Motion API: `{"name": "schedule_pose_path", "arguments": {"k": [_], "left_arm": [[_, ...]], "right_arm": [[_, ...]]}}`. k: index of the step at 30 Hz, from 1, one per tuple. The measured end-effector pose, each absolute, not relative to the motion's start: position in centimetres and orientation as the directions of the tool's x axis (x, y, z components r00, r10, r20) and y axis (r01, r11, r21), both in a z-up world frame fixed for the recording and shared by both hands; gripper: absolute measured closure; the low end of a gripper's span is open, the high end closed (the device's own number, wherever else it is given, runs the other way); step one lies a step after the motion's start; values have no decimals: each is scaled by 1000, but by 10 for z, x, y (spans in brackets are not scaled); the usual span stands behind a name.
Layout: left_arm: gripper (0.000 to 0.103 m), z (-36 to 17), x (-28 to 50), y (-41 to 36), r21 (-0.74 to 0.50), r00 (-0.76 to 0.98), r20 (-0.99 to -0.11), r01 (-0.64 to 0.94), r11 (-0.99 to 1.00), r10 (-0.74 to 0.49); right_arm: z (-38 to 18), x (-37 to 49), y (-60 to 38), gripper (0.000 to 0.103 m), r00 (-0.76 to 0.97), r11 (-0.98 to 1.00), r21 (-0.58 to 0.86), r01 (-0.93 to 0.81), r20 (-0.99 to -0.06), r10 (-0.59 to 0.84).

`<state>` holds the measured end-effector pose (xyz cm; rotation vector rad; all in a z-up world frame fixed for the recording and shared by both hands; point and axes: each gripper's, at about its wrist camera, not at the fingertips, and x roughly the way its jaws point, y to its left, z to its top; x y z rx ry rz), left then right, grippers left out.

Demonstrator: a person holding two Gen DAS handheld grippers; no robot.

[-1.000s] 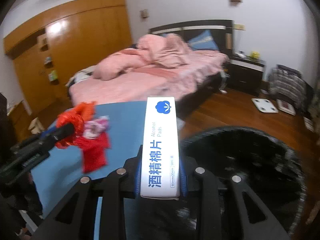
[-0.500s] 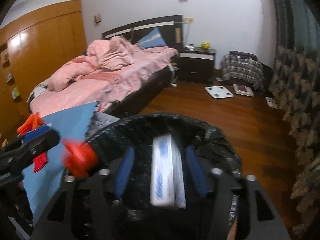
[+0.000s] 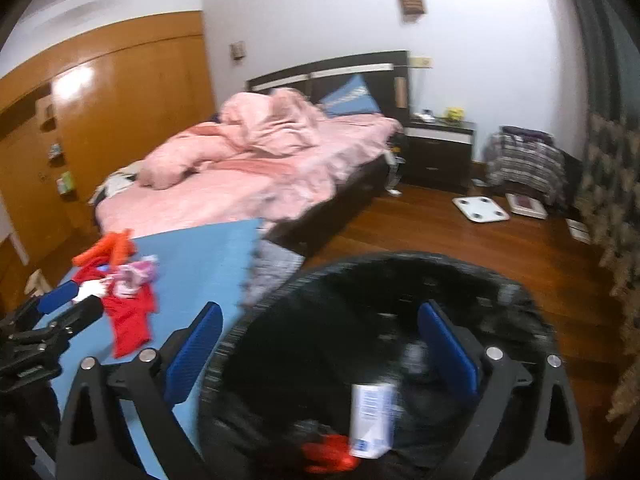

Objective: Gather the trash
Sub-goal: 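Return both tools to the mat while the right tool grasps a red glove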

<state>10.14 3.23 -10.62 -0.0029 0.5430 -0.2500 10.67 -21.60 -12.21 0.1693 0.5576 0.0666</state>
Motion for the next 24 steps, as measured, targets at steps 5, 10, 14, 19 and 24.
{"name": "schedule_pose_path", "arguments": {"k": [5,10,14,19,24], "left_arm": [[13,-110,103,94,-52,842,-528,95,994,-108],[13,-119,107,148,-30,837,-547,-16,999,-3],[13,-130,111,177,-26,821,-569,-69,997,41],[13,-143,114,203,-37,801,-595,-114,993,70],[13,-151,119,216,-26,790,-607,-134,991,91]], "right_arm": [[-125,128,-150,6,828,975,177,-137,-519,210],[-136,151,-89,6,794,958,187,-216,-537,284],[-150,168,-52,6,766,951,173,-256,-564,309],[-168,185,-14,6,725,942,167,-290,-604,330],[-184,201,10,7,689,941,152,-302,-648,325]]}}
